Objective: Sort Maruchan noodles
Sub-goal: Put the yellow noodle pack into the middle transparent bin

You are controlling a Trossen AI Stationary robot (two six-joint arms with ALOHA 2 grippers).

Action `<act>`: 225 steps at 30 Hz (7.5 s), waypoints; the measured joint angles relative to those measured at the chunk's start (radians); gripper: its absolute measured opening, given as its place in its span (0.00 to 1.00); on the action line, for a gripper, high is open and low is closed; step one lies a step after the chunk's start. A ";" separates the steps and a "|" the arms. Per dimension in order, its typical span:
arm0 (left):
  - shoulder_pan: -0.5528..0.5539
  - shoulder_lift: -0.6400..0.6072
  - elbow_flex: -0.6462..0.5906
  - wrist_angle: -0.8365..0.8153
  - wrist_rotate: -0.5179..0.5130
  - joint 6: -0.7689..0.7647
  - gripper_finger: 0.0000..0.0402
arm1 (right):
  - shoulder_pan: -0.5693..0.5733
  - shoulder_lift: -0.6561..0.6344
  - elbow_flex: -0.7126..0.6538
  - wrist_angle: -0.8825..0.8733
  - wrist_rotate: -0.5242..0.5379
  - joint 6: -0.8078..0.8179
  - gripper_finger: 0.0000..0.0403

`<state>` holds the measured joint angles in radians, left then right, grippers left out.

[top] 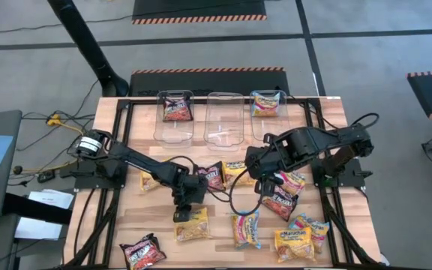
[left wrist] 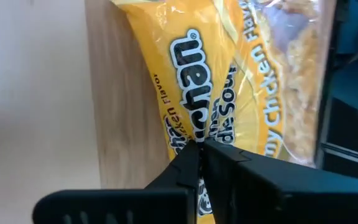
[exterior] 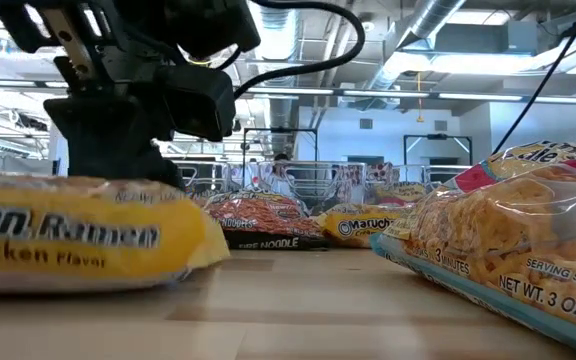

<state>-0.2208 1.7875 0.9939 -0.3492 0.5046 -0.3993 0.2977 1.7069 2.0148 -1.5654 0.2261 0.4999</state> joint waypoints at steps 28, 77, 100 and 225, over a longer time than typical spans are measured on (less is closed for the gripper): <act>0.172 -0.104 0.001 -0.030 -0.018 0.137 0.00 | 0.056 0.000 -0.001 0.011 -0.124 0.147 0.46; 0.113 -0.105 0.091 -0.032 0.010 0.213 0.00 | -0.023 0.000 -0.866 1.298 -0.417 -0.103 0.38; 0.113 -0.105 0.091 -0.058 -0.008 0.220 0.00 | -0.085 0.084 -0.869 1.514 -0.411 -0.087 0.41; 0.410 -0.645 0.090 -0.041 -0.412 0.100 0.00 | -0.923 -0.282 -0.753 1.037 -0.412 -0.877 0.00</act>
<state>0.1893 1.1427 1.0843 -0.3902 0.0928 -0.2996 -0.6255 1.4245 1.2613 -0.5287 -0.1862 -0.3773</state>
